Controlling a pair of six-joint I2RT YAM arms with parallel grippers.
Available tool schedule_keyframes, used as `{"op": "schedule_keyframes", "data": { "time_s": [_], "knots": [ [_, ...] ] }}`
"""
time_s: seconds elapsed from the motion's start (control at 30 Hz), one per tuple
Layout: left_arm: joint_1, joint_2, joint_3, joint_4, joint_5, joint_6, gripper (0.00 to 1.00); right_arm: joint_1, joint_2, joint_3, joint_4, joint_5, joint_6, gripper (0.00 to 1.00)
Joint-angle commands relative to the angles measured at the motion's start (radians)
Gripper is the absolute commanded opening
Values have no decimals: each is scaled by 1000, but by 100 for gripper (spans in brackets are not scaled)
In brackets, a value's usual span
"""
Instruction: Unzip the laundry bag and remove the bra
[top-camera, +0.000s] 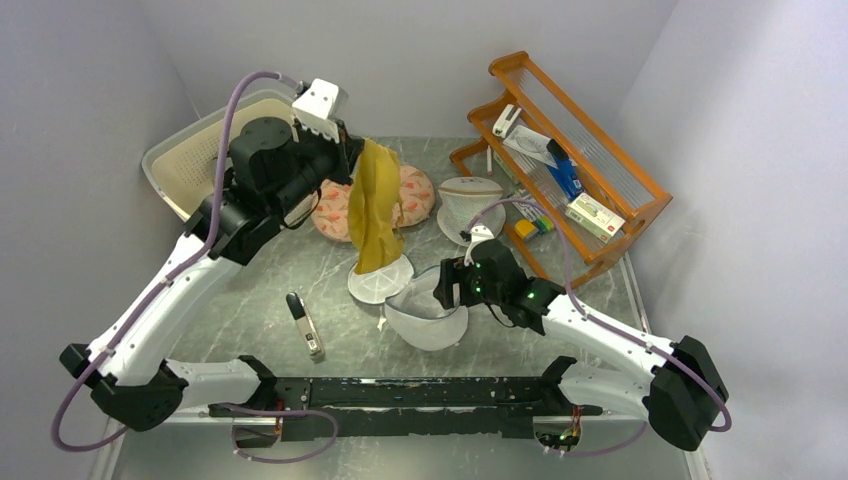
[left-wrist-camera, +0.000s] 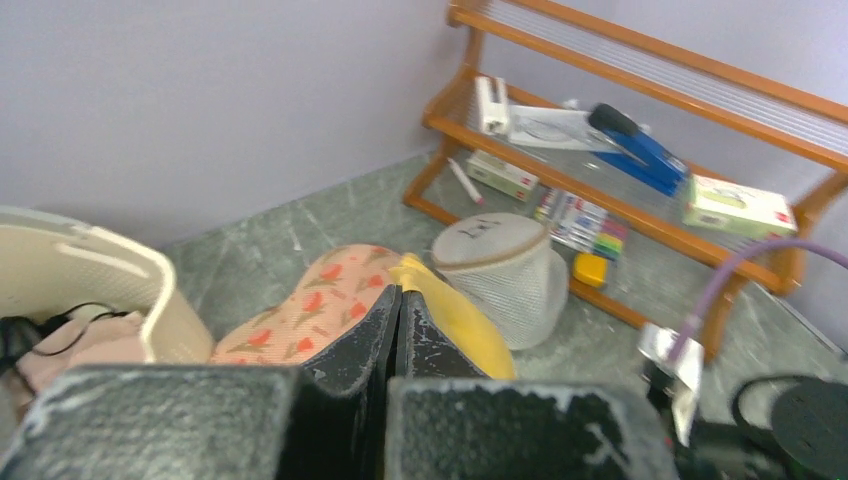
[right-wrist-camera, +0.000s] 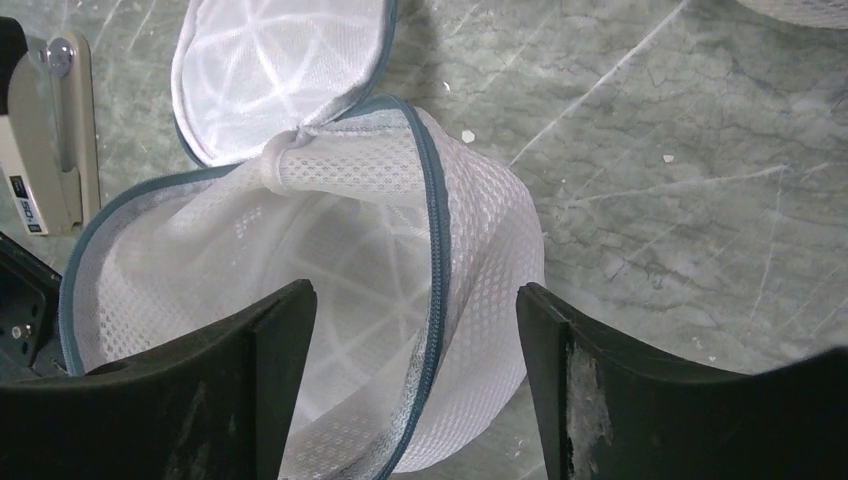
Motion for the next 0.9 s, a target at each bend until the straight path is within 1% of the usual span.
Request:
{"op": "schedule_keyframes", "data": {
  "time_s": [0.0,0.07,0.2,0.27,0.33,0.43,0.5,0.57,0.67,0.87],
  "knots": [
    [59,59,99,20,-117,23,7,1,-7,35,6,20,-9,76],
    [94,99,139,25,-184,18,7,2,-8,34,11,17,-6,78],
    [198,151,179,83,-260,-3,7,2,-11,31,21,7,1,80],
    [258,167,192,117,-281,-21,7,2,-15,26,27,9,2,82],
    [334,179,215,130,-301,-72,7,3,-19,22,28,13,4,82],
    [422,184,205,218,-337,-73,7,2,-22,21,22,14,7,83],
    [488,208,217,246,-324,-76,7,2,-23,24,15,15,5,83],
    [530,235,218,261,-297,-69,7,2,-26,28,8,20,0,83],
    [549,248,138,305,-282,-23,7,2,-32,32,0,27,0,84],
    [568,230,-90,406,-341,48,7,3,-28,33,0,34,2,85]
  ]
}}
